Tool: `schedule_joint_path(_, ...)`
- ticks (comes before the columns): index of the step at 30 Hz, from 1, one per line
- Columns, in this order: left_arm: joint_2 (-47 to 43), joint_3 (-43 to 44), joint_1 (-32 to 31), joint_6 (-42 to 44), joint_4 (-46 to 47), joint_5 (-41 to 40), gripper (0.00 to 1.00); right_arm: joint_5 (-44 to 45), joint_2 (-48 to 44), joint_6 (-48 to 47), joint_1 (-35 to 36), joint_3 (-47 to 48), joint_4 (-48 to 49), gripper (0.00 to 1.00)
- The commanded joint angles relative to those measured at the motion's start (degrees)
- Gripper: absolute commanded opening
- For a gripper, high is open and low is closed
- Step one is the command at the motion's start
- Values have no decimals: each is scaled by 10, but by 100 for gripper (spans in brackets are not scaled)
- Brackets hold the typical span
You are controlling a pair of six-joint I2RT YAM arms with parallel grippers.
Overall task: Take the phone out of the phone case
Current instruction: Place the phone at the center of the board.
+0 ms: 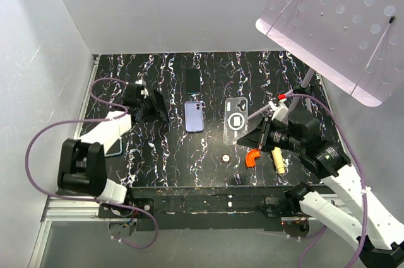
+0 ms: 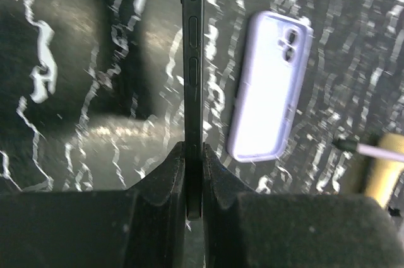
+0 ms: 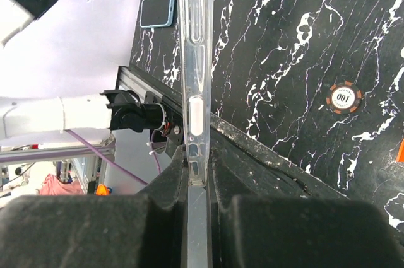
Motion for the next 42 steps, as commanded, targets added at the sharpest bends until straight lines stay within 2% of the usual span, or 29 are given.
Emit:
schedule_joint_path(1,65,68,30,76,64,13,0,-8,-19,4,2,-1,9,1)
schedule_joint_path(4,124,90,55,117,108,93,0,-6,-25,4,2,0,6,1)
schedule_joint_path(7,204,135,79,116,121,182,0,-5,-28,4,2,0,6,1)
schedule_joint_path(11,290,208,93,124,111,244,0,-12,-32,10,2,-1,18,1)
schedule_joint_path(14,333,256,94,130,105,251,0,-10,-31,13,2,11,12,1)
schedule_joint_path(26,488,407,92,46,95,326,0,11,-54,12,2,19,-17,1)
schedule_joint_path(31,498,399,91,38,91,329,0,11,-55,17,2,11,-12,1)
schedule_joint_path(37,528,412,88,-9,107,347,0,2,-44,18,2,11,-1,1)
schedule_joint_path(42,539,428,87,1,88,343,1,2,-54,23,2,9,-1,1)
